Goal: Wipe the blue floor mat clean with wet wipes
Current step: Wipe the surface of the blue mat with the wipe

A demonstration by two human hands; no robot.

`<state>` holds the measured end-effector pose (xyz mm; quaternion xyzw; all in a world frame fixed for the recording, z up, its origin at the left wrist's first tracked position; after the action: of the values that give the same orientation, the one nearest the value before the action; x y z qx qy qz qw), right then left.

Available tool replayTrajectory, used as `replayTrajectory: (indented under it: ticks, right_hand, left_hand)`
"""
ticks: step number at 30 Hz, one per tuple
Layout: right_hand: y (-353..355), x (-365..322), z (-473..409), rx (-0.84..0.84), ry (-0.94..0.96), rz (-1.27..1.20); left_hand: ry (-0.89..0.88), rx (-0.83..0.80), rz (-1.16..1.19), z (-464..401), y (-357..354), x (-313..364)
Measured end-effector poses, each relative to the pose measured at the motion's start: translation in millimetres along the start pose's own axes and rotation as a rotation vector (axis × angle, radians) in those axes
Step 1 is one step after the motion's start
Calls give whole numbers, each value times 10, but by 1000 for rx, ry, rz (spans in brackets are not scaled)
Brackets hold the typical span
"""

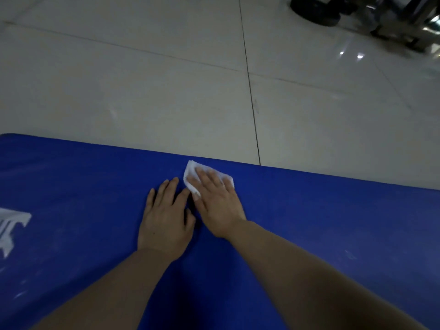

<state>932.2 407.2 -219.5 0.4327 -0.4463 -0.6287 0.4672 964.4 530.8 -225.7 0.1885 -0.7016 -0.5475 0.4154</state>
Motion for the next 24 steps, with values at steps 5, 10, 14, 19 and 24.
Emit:
replayTrajectory:
  ticks: [5, 10, 14, 19, 24]
  right_hand:
    - [66, 636, 180, 72, -231, -17]
    - [85, 1059, 265, 26, -587, -84]
    - [48, 487, 119, 75, -395, 17]
    - [-109, -41, 178, 18, -4, 19]
    - [-17, 683, 638, 79, -384, -3]
  left_hand:
    - [8, 11, 17, 2, 8, 1]
    - [3, 9, 12, 1, 16, 9]
    - [13, 3, 11, 1, 20, 4]
    - [-1, 13, 30, 5, 18, -10]
    - [7, 10, 36, 11, 27, -3]
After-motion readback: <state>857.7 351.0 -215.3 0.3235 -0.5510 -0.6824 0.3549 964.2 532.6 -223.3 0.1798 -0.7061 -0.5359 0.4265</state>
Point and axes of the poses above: each hand's wrist, its own z-axis away from the middle knuckle, its own y-axis out of the back of the hand, x = y × z, the point moved 4 cm from there along -z, towards the middle knuckle, and after that the axes turned 1 degree about -x, right-handed, at the moved point
